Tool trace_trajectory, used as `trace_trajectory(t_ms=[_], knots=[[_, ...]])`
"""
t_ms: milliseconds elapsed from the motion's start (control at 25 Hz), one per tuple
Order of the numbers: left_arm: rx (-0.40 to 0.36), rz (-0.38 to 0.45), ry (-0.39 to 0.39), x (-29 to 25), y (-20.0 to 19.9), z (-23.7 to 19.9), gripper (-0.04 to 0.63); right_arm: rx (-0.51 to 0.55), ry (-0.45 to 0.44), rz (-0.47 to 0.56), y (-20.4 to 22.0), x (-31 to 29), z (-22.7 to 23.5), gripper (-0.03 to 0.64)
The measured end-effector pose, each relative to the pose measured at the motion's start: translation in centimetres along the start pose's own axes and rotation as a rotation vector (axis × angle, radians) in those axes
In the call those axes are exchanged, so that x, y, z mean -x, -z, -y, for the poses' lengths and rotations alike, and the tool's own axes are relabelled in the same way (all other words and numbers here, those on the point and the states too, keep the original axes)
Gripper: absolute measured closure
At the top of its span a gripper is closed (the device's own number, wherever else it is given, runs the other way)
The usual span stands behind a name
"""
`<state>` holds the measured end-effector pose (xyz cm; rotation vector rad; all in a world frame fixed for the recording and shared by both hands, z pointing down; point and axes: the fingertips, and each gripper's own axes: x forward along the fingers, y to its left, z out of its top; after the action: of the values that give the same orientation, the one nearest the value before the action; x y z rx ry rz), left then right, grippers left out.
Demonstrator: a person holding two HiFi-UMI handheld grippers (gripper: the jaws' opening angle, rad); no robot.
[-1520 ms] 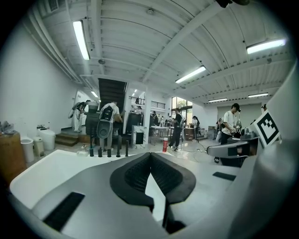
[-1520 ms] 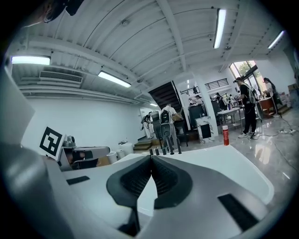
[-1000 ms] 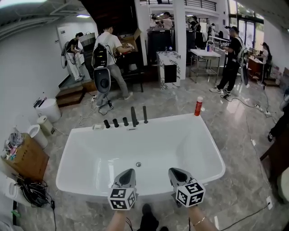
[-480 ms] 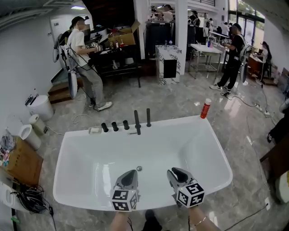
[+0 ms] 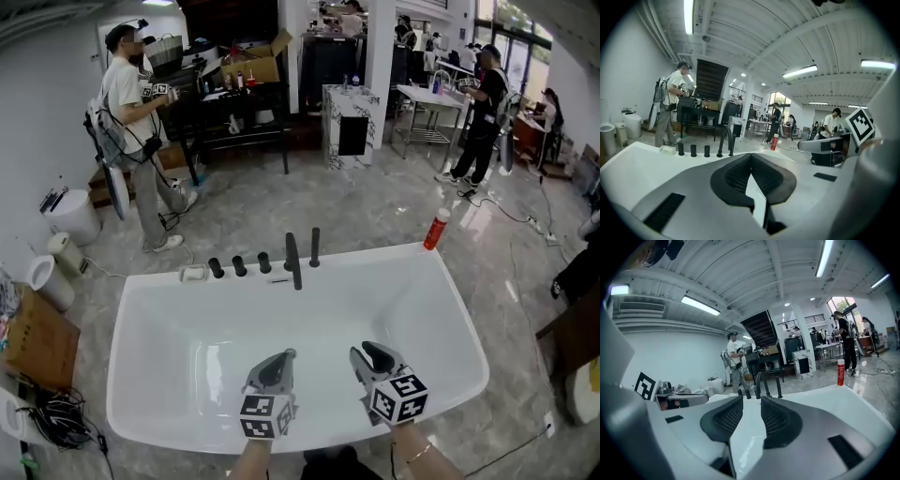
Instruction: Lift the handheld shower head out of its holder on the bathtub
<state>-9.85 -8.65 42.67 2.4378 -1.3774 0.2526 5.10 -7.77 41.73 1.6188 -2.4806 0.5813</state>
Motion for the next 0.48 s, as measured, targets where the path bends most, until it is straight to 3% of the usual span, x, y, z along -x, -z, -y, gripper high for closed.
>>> trace_trajectory(t_ms=[480], knots=[[0.051, -0.056, -0.014, -8.2, 0.9, -4.9, 0.575, 0.02, -0.02, -0.054, -0.3, -11.2, 4.4, 0.488]])
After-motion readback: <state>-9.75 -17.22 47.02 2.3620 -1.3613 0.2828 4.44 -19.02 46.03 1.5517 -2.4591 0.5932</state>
